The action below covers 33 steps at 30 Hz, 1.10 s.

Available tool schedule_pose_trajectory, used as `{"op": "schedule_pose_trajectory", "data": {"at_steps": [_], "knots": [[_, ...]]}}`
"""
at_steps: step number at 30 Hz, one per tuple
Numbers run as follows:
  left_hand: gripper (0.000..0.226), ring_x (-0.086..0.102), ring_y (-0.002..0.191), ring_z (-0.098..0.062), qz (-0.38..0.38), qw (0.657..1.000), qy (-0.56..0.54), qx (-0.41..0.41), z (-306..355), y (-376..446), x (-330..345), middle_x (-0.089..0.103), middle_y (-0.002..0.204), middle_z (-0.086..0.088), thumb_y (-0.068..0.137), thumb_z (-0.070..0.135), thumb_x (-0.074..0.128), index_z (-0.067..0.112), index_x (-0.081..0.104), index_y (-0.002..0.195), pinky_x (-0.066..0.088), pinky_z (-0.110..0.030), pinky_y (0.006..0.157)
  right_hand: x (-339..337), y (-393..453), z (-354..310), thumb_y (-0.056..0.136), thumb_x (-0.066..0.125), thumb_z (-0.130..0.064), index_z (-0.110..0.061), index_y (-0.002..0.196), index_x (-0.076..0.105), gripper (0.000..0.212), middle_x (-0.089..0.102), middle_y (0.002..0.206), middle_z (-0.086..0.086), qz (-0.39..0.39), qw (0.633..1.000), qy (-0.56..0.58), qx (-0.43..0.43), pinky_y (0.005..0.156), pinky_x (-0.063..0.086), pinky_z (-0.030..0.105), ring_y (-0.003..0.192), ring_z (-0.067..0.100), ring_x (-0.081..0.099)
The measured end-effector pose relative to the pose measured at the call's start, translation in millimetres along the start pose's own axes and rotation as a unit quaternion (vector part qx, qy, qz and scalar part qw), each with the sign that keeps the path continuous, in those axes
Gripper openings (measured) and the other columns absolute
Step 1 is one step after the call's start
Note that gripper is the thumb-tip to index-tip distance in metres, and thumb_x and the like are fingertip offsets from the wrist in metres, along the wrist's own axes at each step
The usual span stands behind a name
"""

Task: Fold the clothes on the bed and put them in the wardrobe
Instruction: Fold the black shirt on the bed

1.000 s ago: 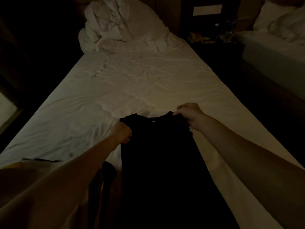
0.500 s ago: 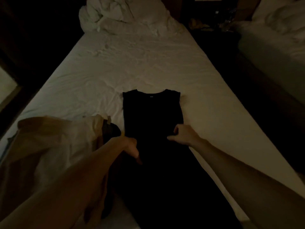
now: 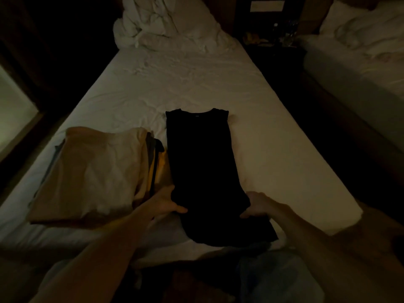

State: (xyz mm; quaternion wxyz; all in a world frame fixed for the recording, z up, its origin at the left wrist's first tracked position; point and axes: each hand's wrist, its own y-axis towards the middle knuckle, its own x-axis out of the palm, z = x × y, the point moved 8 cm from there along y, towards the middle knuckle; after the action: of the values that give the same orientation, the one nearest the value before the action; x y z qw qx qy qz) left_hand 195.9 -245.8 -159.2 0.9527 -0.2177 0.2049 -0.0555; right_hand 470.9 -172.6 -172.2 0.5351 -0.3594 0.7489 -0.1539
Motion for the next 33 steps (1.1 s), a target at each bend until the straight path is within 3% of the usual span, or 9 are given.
{"op": "schedule_pose_trajectory", "data": {"at_steps": [3,8,16,19,22,26,29,31,33], "knots": [[0.054,0.062,0.094,-0.004,0.035,0.999,-0.006,-0.011,-7,-19,-6,0.066,0.107,0.004,0.066,0.014,0.088,0.022,0.059,0.111,0.055,-0.018,0.075,6,-18,7,0.088,0.070,-0.016,-0.017,0.136,0.039,0.057,0.054,0.126,0.016,0.011,0.994,0.109,-0.030,0.066,0.057,0.029,0.093,0.026,0.062],[0.006,0.059,0.083,-0.020,0.067,0.963,0.255,-0.057,12,-44,-30,0.060,0.076,-0.004,0.083,0.011,0.068,0.009,0.062,0.082,0.042,-0.020,0.060,-8,-39,4,0.091,0.065,-0.013,-0.010,0.117,0.048,0.031,0.063,0.083,0.013,0.146,0.955,0.251,-0.058,0.041,0.040,0.024,0.042,0.009,0.051],[0.030,0.061,0.098,-0.029,0.066,0.883,0.460,-0.060,52,-59,-19,0.056,0.093,-0.006,0.074,0.024,0.074,0.015,0.053,0.093,0.050,-0.038,0.077,-6,-57,-52,0.083,0.062,-0.029,-0.024,0.113,0.045,0.035,0.056,0.091,-0.001,0.250,0.966,0.042,-0.047,0.066,0.047,0.031,0.084,0.023,0.061],[0.065,0.057,0.113,-0.024,-0.001,0.912,0.409,-0.035,38,-47,14,0.058,0.120,-0.003,0.070,0.039,0.081,0.016,0.053,0.124,0.050,-0.037,0.092,14,-44,-71,0.085,0.064,-0.039,-0.020,0.126,0.045,0.049,0.058,0.109,0.003,0.208,0.971,0.019,-0.114,0.076,0.050,0.033,0.099,0.023,0.059],[0.075,0.060,0.107,-0.019,-0.066,0.963,0.247,-0.083,21,-46,39,0.060,0.123,0.001,0.071,0.066,0.069,0.018,0.056,0.127,0.054,-0.030,0.084,47,-30,-77,0.095,0.055,-0.043,-0.019,0.139,0.045,0.051,0.051,0.130,0.006,0.116,0.978,0.016,-0.170,0.098,0.044,0.034,0.120,0.025,0.051],[0.038,0.062,0.099,-0.029,-0.132,0.973,0.064,-0.177,-11,-46,38,0.046,0.132,-0.009,0.097,0.008,0.047,0.012,0.044,0.135,0.059,-0.038,0.061,69,-26,-47,0.095,0.045,-0.007,-0.014,0.143,0.044,0.048,0.043,0.147,0.008,0.072,0.973,-0.073,-0.207,0.112,0.029,0.029,0.136,0.025,0.039],[0.048,0.062,0.104,-0.029,-0.129,0.973,0.176,-0.080,-4,-35,30,0.051,0.135,-0.009,0.093,-0.011,0.038,0.014,0.054,0.130,0.060,-0.032,0.072,72,-26,-32,0.074,0.062,-0.001,-0.014,0.141,0.045,0.070,0.045,0.146,0.008,0.110,0.932,-0.198,-0.283,0.110,0.035,0.032,0.134,0.028,0.044],[0.053,0.050,0.122,-0.022,-0.080,0.887,0.445,0.098,16,-28,28,0.047,0.140,-0.002,0.089,-0.005,0.049,0.021,0.053,0.135,0.048,-0.023,0.092,80,-24,-28,0.054,0.078,-0.013,-0.019,0.137,0.045,0.090,0.054,0.140,0.005,0.103,0.897,-0.294,-0.314,0.101,0.046,0.034,0.127,0.026,0.054],[0.061,0.030,0.136,-0.017,-0.086,0.766,0.598,0.219,14,-29,46,0.033,0.149,0.005,0.087,0.008,0.056,0.030,0.043,0.142,0.030,-0.033,0.110,85,-25,-24,0.063,0.072,-0.026,-0.024,0.138,0.041,0.081,0.056,0.139,-0.001,0.104,0.865,-0.365,-0.327,0.097,0.049,0.032,0.126,0.020,0.056]]}}
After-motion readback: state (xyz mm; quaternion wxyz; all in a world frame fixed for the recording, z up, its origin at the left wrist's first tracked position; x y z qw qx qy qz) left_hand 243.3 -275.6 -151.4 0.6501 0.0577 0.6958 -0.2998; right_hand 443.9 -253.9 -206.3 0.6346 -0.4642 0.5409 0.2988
